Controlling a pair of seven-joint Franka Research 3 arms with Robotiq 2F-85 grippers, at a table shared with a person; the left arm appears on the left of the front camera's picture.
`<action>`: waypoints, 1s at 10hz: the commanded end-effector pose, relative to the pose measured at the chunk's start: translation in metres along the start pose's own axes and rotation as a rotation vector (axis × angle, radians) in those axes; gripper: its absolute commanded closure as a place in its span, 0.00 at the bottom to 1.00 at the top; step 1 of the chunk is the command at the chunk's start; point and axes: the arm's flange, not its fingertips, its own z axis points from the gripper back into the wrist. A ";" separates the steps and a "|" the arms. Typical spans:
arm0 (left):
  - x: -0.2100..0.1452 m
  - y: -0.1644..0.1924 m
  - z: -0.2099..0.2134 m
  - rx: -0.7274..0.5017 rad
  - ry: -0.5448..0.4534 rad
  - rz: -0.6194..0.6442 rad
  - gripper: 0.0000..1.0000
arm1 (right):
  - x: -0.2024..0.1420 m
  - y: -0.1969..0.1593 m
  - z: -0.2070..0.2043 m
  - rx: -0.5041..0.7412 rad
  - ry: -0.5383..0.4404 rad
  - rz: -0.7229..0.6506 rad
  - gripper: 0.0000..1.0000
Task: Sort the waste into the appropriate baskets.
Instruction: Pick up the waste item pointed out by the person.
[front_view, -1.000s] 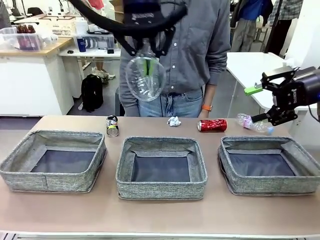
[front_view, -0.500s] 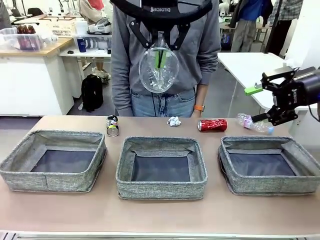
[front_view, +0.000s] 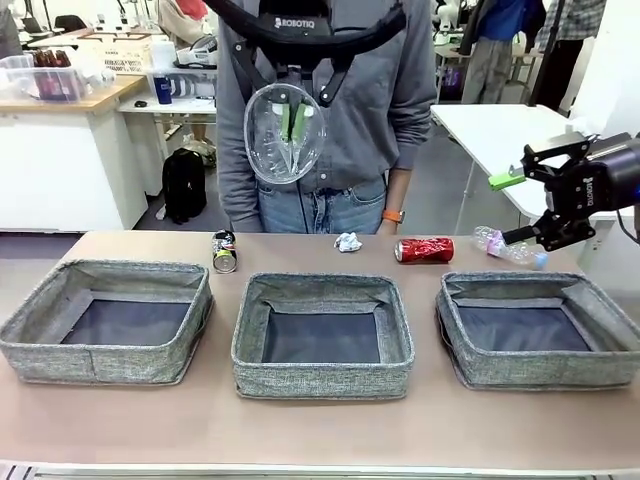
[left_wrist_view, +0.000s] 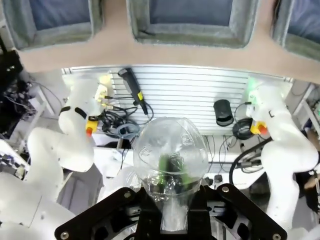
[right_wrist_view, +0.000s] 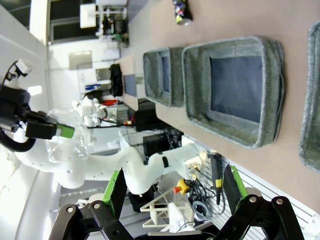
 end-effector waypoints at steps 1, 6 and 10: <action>0.004 -0.008 0.066 -0.045 0.029 -0.001 0.97 | 0.002 0.002 0.001 -0.002 0.002 -0.002 0.00; 0.000 0.010 0.020 -0.111 0.031 -0.030 0.97 | 0.002 0.002 0.001 -0.002 0.002 -0.002 0.00; 0.000 0.010 0.020 -0.111 0.031 -0.030 0.97 | 0.002 0.002 0.001 -0.002 0.002 -0.002 0.00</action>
